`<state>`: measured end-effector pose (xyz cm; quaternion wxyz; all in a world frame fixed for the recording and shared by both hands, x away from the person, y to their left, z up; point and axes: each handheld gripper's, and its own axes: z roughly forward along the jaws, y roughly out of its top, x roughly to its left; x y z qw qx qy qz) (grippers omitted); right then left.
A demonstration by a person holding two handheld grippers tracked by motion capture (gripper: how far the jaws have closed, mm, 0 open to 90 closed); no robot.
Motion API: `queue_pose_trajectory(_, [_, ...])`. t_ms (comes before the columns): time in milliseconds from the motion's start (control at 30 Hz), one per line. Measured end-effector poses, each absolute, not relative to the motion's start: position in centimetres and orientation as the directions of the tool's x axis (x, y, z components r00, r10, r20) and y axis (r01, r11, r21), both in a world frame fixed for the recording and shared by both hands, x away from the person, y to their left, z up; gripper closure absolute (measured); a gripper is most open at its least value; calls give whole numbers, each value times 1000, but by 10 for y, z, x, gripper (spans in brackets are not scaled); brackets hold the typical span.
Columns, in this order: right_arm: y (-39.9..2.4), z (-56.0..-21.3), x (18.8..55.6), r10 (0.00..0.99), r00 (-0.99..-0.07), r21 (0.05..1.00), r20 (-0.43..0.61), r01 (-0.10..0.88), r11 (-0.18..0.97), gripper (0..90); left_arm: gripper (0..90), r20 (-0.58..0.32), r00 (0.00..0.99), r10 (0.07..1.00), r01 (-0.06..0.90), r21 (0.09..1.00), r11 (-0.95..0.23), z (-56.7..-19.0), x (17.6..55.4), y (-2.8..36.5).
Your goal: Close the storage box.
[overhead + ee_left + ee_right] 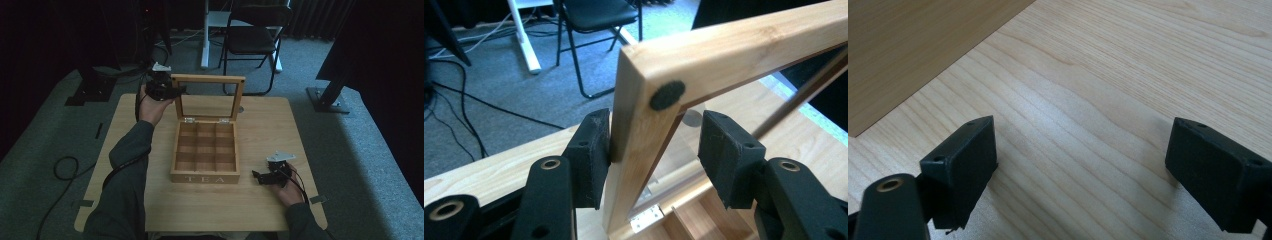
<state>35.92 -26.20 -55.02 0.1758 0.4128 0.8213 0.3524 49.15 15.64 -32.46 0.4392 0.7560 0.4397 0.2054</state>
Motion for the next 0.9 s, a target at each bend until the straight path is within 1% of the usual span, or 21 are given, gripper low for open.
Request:
queue_pose_trajectory(200, [-262, -550, 359, 803, -597, 723, 4, 556, 409, 128, 456, -78, 554, 829, 484, 840, -245, -325, 479, 158])
queue_pose_trajectory(567, [-262, -550, 359, 802, -597, 724, 3, 555, 410, 128, 424, -73, 544, 836, 467, 854, -230, -322, 458, 158])
queue_pose_trajectory(667, [-262, -550, 359, 802, -597, 724, 4, 555, 410, 127, 426, -57, 545, 836, 463, 852, -244, -322, 454, 157])
queue_pose_trajectory(900, [-262, -550, 359, 802, -597, 724, 4, 555, 410, 127, 425, -53, 548, 835, 458, 854, -247, -326, 445, 158])
